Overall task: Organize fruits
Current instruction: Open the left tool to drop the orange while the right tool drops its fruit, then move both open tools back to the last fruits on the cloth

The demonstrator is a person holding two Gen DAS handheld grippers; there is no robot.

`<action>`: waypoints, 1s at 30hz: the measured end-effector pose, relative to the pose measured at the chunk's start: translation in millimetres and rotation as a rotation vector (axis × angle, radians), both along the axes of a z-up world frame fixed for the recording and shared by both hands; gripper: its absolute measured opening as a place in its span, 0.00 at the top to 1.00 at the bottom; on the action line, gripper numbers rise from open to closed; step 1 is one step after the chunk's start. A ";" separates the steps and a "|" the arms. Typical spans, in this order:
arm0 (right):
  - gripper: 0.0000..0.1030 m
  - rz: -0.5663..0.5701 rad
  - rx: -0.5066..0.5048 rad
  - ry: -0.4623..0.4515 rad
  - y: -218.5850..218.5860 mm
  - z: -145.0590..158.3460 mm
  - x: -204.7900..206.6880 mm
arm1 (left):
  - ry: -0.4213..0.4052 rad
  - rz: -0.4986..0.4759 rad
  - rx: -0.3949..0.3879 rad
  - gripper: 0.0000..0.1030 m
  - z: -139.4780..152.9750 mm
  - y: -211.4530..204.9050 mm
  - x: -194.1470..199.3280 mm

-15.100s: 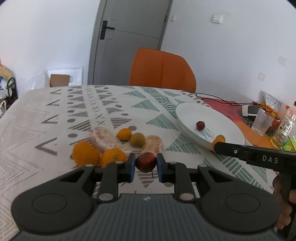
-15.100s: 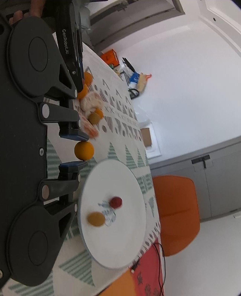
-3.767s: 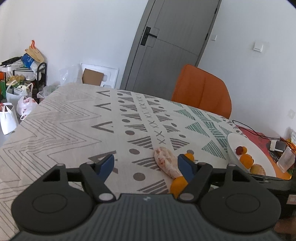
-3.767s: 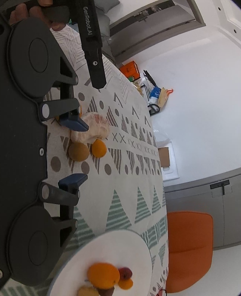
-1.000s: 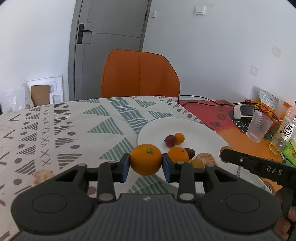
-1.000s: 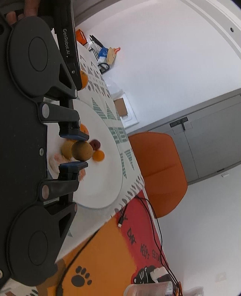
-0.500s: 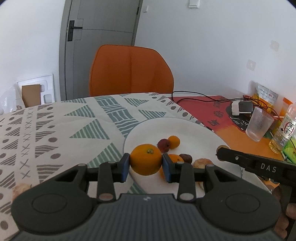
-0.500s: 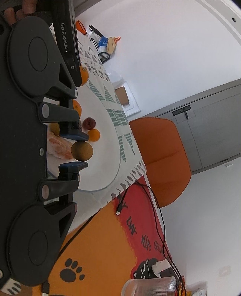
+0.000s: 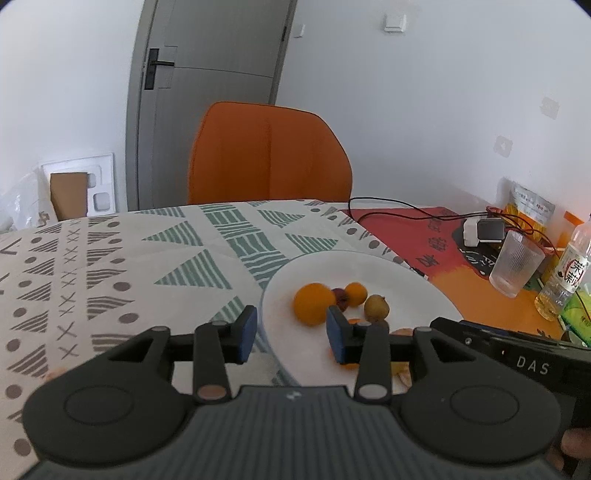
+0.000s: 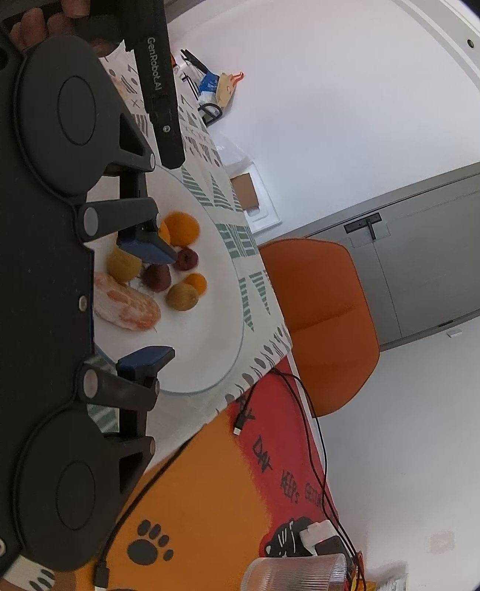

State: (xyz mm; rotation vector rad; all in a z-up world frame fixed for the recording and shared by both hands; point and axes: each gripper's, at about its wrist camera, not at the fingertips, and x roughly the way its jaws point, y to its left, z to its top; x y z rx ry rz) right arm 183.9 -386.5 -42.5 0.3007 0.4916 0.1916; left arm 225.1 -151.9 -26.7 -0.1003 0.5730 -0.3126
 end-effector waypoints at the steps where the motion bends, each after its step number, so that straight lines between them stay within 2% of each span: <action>1: 0.51 0.002 -0.001 -0.002 1.4 1.0 -1.2 | -0.001 0.009 -0.004 0.61 1.1 3.7 -2.3; 5: 0.42 0.006 -0.011 -0.015 8.7 6.4 -7.0 | -0.006 0.041 -0.017 0.56 5.0 18.4 -10.4; 9: 0.40 0.015 -0.023 -0.020 19.5 10.9 -12.8 | -0.018 0.067 -0.034 0.46 11.5 33.3 -19.8; 12: 0.37 0.016 -0.015 -0.009 25.7 13.3 -15.2 | -0.042 0.074 -0.049 0.36 19.6 44.3 -30.5; 14: 0.32 0.018 -0.010 -0.011 30.0 15.9 -18.2 | -0.060 0.087 -0.046 0.23 24.9 51.5 -37.5; 16: 0.29 0.026 -0.012 -0.021 35.3 18.2 -22.5 | -0.075 0.105 -0.037 0.19 28.2 58.9 -43.5; 20: 0.27 0.048 -0.008 -0.020 44.4 20.2 -24.6 | -0.070 0.142 -0.022 0.17 31.4 71.1 -48.2; 22: 0.18 0.066 -0.012 -0.027 49.1 22.7 -26.4 | -0.071 0.162 -0.021 0.15 32.9 77.0 -51.5; 24: 0.15 0.077 -0.015 -0.043 52.8 26.5 -29.5 | -0.076 0.179 -0.021 0.13 33.9 82.0 -55.1; 30: 0.11 0.104 -0.009 -0.068 59.9 34.4 -36.5 | -0.086 0.224 -0.017 0.11 37.8 96.4 -66.0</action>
